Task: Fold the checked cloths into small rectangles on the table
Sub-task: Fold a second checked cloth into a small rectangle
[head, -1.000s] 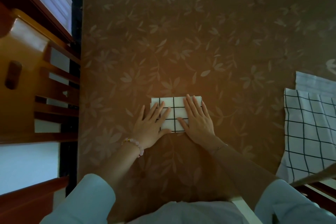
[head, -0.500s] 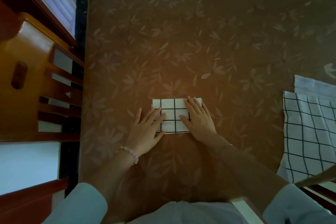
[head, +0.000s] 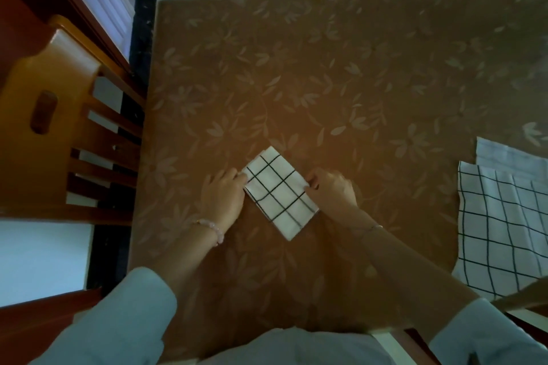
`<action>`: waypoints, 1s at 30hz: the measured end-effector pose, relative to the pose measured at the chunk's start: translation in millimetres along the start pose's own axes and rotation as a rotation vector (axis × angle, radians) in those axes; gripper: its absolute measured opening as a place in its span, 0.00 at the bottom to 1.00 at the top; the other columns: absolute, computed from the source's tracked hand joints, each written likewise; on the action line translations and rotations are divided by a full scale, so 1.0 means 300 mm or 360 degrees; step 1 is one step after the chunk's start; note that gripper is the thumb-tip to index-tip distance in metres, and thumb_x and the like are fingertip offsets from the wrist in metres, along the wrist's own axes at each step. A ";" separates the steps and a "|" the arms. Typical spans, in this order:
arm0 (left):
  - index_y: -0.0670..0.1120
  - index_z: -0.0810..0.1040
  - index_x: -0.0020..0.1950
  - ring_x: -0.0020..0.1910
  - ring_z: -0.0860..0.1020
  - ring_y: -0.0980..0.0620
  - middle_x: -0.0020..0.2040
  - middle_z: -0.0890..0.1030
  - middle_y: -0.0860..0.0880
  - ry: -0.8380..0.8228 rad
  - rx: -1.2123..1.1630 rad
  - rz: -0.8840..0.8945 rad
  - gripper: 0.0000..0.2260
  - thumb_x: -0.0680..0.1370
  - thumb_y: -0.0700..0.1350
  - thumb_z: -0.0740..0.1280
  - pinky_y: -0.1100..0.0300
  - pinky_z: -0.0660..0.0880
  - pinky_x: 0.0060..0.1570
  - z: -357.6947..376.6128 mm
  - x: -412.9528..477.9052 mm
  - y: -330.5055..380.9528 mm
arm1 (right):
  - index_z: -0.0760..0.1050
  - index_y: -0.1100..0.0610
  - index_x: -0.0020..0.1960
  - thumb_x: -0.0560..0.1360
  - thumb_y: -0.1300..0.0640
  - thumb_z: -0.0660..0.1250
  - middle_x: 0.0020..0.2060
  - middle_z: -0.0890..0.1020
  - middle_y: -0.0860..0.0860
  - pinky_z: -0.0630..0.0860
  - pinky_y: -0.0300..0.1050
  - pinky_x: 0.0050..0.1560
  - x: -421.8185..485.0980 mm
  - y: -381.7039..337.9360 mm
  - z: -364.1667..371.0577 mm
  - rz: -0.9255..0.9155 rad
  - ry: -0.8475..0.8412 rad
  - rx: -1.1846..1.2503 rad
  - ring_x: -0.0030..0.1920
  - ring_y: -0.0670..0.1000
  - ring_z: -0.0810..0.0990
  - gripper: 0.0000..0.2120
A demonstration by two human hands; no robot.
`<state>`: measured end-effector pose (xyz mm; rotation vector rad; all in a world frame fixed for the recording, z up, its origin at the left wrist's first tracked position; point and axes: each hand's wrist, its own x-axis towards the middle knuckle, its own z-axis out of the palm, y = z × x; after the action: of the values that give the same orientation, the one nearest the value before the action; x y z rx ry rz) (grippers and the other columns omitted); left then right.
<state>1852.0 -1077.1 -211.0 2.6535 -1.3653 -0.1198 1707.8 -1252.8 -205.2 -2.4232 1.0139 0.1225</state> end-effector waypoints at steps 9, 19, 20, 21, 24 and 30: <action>0.45 0.66 0.69 0.32 0.75 0.53 0.38 0.77 0.52 -0.0004 -0.0921 -0.0960 0.17 0.79 0.40 0.56 0.60 0.68 0.28 -0.049 -0.014 -0.088 | 0.75 0.52 0.63 0.75 0.53 0.66 0.50 0.83 0.51 0.77 0.41 0.51 -0.123 -0.151 0.117 -0.0096 -0.0355 0.0474 0.49 0.49 0.81 0.16; 0.45 0.71 0.63 0.50 0.76 0.49 0.56 0.78 0.46 0.0146 -0.0892 -0.1166 0.13 0.79 0.40 0.58 0.55 0.72 0.46 -0.072 -0.106 -0.178 | 0.73 0.48 0.65 0.77 0.59 0.61 0.46 0.82 0.51 0.76 0.42 0.48 -0.145 -0.263 0.142 -0.0233 -0.0521 0.0498 0.46 0.51 0.80 0.18; 0.45 0.71 0.63 0.51 0.77 0.49 0.56 0.78 0.47 0.0171 -0.0888 -0.1152 0.13 0.79 0.41 0.58 0.54 0.73 0.47 -0.074 -0.111 -0.181 | 0.74 0.49 0.64 0.77 0.58 0.62 0.43 0.81 0.49 0.76 0.42 0.46 -0.146 -0.261 0.135 -0.0213 -0.0499 0.0506 0.45 0.50 0.79 0.16; 0.45 0.72 0.63 0.50 0.77 0.49 0.56 0.78 0.47 0.0187 -0.0886 -0.1120 0.13 0.79 0.41 0.58 0.55 0.73 0.47 -0.077 -0.116 -0.182 | 0.75 0.49 0.62 0.77 0.58 0.62 0.42 0.80 0.48 0.76 0.42 0.45 -0.146 -0.256 0.131 -0.0191 -0.0479 0.0528 0.44 0.50 0.79 0.15; 0.45 0.74 0.60 0.46 0.75 0.53 0.54 0.79 0.48 0.0202 -0.0894 -0.0993 0.11 0.80 0.43 0.58 0.58 0.70 0.43 -0.089 -0.124 -0.169 | 0.77 0.50 0.60 0.76 0.55 0.64 0.45 0.82 0.49 0.78 0.46 0.49 -0.146 -0.238 0.123 -0.0098 -0.0425 0.0615 0.46 0.50 0.80 0.13; 0.47 0.76 0.51 0.45 0.79 0.51 0.43 0.82 0.51 0.0136 -0.1263 -0.0803 0.07 0.80 0.45 0.58 0.56 0.75 0.43 -0.117 -0.129 -0.107 | 0.78 0.52 0.55 0.76 0.57 0.64 0.40 0.82 0.44 0.76 0.36 0.45 -0.174 -0.225 0.092 -0.0055 -0.0339 0.0804 0.38 0.40 0.79 0.09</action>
<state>1860.2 -1023.6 -181.9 2.1883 -0.4322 -0.4826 1719.8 -1165.7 -187.0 -1.9212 0.7921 0.0957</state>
